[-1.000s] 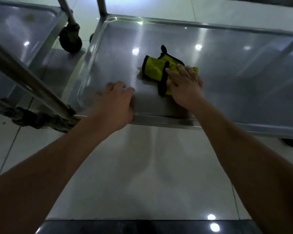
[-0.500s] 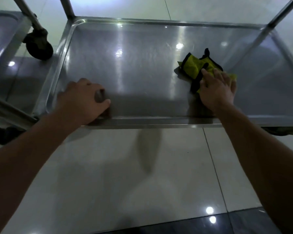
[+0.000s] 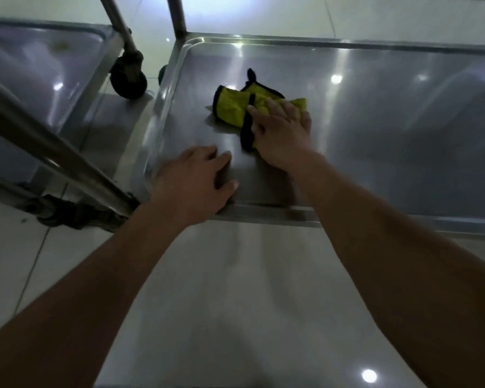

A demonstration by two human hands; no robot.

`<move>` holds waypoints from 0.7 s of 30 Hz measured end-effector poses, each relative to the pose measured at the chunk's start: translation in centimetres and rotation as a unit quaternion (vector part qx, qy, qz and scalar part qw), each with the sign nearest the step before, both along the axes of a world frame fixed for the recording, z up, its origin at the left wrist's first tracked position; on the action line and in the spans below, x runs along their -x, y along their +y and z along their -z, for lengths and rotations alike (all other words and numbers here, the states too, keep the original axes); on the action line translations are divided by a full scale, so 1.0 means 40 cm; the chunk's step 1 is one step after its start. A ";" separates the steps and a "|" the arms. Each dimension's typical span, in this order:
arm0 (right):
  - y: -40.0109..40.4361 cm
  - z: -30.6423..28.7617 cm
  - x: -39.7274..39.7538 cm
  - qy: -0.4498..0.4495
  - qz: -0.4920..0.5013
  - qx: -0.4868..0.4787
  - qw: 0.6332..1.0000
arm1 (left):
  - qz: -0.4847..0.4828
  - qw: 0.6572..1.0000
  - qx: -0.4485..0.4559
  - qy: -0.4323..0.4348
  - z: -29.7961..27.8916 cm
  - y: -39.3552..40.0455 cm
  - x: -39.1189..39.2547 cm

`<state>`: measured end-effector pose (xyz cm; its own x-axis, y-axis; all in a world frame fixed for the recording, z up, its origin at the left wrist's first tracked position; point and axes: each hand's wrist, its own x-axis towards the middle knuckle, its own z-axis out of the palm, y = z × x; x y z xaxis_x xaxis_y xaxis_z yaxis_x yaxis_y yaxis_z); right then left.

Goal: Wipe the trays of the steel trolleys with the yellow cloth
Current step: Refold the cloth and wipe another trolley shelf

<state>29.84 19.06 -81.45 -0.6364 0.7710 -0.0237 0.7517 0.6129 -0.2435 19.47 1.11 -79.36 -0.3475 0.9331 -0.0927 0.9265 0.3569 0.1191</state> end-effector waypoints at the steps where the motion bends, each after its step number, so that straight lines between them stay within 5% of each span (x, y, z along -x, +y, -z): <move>1: -0.012 -0.002 0.040 0.001 -0.022 0.006 1.000 | -0.002 1.000 -0.001 -0.012 0.005 -0.004 0.002; 9: -0.033 -0.023 0.198 -0.004 -0.140 0.044 0.989 | 0.013 0.999 0.002 -0.050 0.014 -0.019 0.019; 21: 0.022 -0.003 -0.091 0.023 -0.037 0.034 0.998 | -0.040 0.997 0.041 -0.059 -0.007 -0.013 -0.031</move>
